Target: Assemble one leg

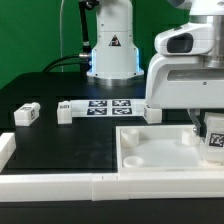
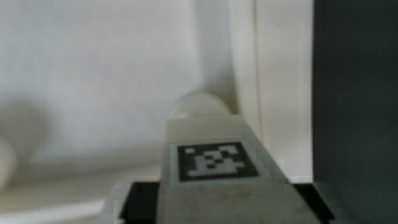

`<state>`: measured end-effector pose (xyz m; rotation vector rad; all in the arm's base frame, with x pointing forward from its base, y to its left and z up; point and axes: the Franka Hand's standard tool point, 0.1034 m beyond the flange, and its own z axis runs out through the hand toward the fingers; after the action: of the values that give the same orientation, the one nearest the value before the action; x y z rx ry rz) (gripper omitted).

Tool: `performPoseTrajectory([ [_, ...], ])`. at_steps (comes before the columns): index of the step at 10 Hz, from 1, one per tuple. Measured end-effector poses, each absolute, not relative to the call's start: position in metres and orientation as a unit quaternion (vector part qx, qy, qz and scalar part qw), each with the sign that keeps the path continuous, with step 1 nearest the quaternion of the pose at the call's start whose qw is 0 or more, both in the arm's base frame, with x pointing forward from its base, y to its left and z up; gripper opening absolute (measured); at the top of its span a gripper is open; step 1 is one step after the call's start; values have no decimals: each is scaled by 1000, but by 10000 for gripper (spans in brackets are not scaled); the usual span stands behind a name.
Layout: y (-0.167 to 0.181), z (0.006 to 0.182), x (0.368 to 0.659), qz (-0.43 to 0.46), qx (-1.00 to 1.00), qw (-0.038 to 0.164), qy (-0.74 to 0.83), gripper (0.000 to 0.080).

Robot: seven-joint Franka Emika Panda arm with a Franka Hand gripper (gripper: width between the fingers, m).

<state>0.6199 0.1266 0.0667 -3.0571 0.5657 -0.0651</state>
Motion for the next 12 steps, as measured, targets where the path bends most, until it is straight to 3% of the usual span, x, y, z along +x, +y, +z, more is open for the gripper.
performPoseTrajectory([
  [5,127,66,620,-22,-859,18,511,294],
  [7,128,66,620,-19,-831,22,555,294],
  [8,128,66,620,-20,-840,22,541,477],
  [9,128,66,620,-20,-851,21,524,477],
  [10,130,66,620,-20,-862,22,506,591],
  [12,133,65,619,-21,-915,20,403,646],
])
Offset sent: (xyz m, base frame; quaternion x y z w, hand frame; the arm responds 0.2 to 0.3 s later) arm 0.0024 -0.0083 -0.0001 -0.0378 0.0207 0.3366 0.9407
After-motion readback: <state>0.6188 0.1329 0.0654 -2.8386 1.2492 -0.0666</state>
